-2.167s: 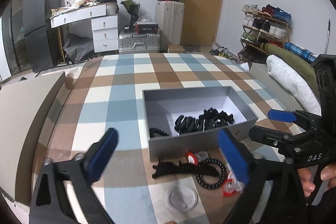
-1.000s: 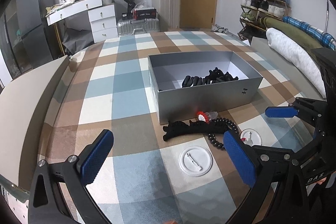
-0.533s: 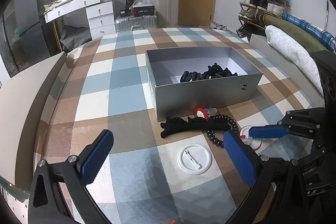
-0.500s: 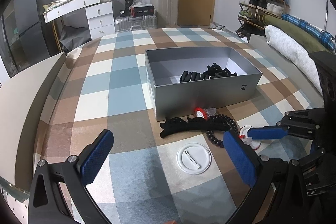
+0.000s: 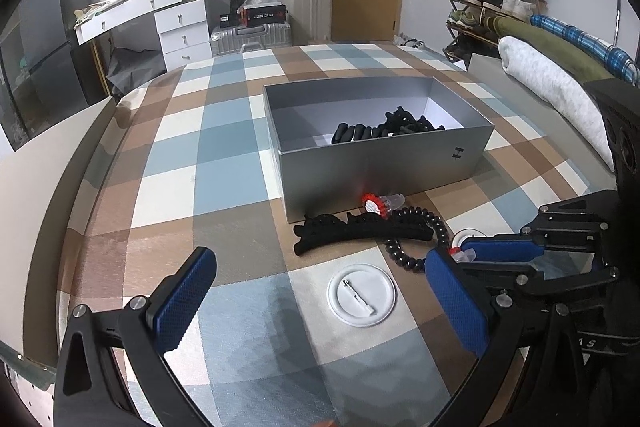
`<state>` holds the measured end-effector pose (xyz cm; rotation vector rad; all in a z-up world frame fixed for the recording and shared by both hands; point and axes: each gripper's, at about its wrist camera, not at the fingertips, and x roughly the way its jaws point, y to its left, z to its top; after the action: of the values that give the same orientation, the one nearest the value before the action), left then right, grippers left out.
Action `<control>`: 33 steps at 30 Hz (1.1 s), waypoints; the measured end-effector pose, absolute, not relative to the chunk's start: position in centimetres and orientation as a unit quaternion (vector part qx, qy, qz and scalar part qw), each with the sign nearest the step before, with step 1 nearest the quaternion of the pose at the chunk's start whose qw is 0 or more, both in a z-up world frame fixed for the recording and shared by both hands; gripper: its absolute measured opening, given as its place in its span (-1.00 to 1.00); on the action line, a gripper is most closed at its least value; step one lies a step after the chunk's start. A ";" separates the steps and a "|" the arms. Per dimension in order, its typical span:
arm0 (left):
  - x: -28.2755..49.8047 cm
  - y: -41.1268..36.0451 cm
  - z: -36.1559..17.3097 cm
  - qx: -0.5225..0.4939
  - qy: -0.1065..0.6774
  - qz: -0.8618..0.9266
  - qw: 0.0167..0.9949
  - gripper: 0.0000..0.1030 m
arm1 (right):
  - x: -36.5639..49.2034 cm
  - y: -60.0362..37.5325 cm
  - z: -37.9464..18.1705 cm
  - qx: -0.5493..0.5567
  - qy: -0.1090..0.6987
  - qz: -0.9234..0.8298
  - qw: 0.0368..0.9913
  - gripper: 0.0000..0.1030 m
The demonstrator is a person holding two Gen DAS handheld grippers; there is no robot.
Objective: Organize jewelry
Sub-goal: 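Lower the right gripper onto the red-and-clear holder and close it, then grasp the white round badge with the left gripper while the right gripper holds the red holder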
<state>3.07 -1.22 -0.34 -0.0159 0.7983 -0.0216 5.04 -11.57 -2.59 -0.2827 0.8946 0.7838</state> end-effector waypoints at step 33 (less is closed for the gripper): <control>2.9 -4.0 -2.6 0.048 0.453 -0.073 0.887 0.11 | 6.1 -14.3 0.1 -0.052 0.385 0.371 0.843 -0.73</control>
<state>2.91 -3.96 -2.56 0.1001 0.9424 -0.1524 6.11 -14.33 0.06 -0.1097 0.8138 0.7839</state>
